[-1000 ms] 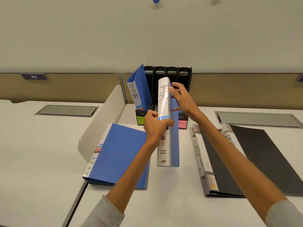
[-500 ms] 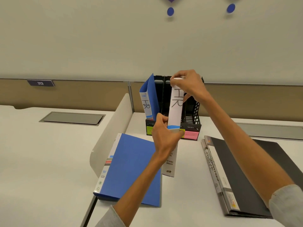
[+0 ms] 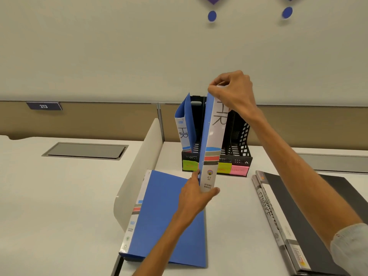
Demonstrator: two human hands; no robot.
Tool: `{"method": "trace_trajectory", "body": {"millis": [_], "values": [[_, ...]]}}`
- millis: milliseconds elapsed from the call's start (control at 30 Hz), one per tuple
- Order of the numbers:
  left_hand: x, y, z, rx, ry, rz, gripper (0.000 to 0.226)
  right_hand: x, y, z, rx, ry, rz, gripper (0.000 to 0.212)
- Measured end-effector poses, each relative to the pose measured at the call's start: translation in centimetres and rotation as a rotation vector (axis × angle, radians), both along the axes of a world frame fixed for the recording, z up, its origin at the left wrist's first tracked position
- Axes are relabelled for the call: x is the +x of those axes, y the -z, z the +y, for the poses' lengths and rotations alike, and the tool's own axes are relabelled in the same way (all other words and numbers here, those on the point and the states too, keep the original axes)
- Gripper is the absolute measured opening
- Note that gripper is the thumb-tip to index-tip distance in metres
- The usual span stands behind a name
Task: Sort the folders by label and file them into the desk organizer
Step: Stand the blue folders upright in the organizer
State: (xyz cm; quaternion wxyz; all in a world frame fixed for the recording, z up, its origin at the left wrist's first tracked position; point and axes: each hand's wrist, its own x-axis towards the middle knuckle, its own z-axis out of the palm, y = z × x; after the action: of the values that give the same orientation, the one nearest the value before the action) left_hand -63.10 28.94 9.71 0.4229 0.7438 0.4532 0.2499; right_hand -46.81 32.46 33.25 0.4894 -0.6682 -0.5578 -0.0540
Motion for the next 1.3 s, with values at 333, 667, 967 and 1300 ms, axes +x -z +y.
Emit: {"method": "trace_trajectory", "body": {"millis": [333,667,967,1300], "values": [[-0.4,-0.9,4.0,0.049,0.024,-0.202,0.079,-2.3,-1.8,3.1,0.179,-0.026,-0.028,0.016],[0.9,2.1,9.2,0.054,-0.035,-0.262,0.077,-2.9,1.3,7.4,0.129,-0.051,-0.030,0.011],[2.5,5.6,14.8,0.018,-0.087,-0.210,0.071,-0.4,2.7,11.5,-0.240,-0.029,-0.152,0.005],[5.9,4.7,20.8,0.026,-0.110,-0.023,0.103,1.0,4.1,15.4,-0.261,-0.109,-0.178,0.003]]}}
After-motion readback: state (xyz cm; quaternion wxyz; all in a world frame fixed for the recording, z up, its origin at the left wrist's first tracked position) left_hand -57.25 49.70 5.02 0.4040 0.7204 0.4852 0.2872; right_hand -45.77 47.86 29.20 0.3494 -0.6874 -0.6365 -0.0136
